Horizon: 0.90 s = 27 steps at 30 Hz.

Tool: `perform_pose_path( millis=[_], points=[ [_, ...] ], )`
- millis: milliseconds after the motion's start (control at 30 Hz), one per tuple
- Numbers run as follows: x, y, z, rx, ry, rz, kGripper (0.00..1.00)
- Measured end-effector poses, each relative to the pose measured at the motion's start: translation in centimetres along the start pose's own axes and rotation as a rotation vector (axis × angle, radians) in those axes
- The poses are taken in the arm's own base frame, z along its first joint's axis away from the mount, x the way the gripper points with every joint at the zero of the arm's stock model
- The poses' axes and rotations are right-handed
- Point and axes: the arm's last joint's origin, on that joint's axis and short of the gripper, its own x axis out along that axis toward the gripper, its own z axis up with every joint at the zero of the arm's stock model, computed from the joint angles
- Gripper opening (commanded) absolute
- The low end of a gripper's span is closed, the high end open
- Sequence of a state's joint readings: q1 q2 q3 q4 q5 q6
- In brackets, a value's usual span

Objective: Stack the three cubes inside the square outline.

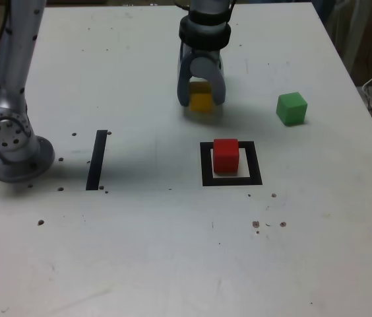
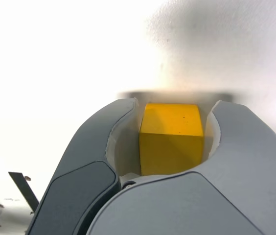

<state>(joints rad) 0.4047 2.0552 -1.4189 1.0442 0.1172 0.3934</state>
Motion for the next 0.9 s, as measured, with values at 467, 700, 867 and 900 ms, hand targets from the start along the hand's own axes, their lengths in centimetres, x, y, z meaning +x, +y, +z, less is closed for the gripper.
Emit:
perform_pose_path(
  millis=[467, 700, 867, 900],
  points=[
    [-4.6, -3.0, -1.9, 0.065, -0.039, 0.023, 0.14],
    [-7.7, -8.1, -2.4, 0.131, -0.048, -0.017, 0.14],
    [-8.3, -11.6, -2.1, 0.141, -0.054, -0.046, 0.15],
    [-8.4, -12.3, -2.1, 0.145, -0.056, -0.046, 0.15]
  ],
)
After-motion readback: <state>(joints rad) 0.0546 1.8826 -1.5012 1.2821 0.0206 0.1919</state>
